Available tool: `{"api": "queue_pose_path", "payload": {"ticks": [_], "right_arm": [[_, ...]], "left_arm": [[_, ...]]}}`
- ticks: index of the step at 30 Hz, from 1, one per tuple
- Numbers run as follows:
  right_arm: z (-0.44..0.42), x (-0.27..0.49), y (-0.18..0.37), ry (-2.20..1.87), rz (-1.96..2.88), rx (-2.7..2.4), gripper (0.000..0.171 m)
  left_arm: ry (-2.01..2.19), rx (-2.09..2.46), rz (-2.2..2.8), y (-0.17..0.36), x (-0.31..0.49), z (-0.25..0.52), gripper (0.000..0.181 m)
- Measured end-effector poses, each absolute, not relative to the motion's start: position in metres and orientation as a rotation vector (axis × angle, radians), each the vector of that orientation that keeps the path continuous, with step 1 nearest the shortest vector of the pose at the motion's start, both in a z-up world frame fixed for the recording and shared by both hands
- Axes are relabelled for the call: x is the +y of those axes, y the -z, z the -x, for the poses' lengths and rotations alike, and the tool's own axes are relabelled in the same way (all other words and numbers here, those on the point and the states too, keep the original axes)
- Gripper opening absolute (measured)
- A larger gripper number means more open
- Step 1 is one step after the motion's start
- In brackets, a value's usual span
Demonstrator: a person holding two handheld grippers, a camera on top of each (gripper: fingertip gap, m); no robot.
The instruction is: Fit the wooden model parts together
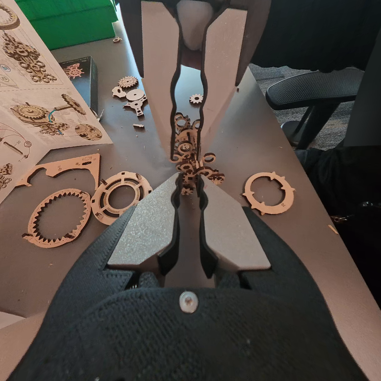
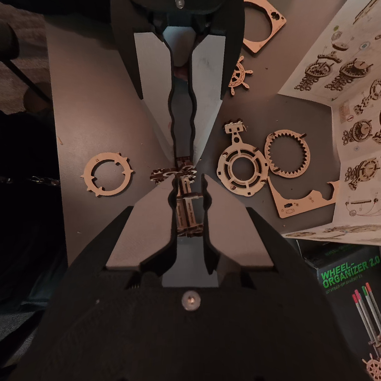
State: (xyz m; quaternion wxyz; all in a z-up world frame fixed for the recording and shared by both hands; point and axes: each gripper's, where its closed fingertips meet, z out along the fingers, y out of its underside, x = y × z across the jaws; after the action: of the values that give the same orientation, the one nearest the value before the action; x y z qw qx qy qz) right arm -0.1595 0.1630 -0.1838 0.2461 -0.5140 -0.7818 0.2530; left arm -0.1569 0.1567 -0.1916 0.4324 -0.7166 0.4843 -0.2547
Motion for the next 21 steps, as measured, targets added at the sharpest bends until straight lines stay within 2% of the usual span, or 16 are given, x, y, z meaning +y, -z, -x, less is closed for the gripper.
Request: {"api": "queue_pose_path", "payload": {"ticks": [4, 21], "right_arm": [[0.162, 0.159, 0.190, -0.698, 1.394, -2.162, 0.011], [0.157, 0.157, 0.178, -0.998, 1.305, -2.010, 0.009]], "left_arm": [[0.630, 1.209, 1.784, 0.192, 0.157, 0.157, 0.011], [0.695, 1.181, 1.706, 0.179, 0.156, 0.150, 0.011]]}}
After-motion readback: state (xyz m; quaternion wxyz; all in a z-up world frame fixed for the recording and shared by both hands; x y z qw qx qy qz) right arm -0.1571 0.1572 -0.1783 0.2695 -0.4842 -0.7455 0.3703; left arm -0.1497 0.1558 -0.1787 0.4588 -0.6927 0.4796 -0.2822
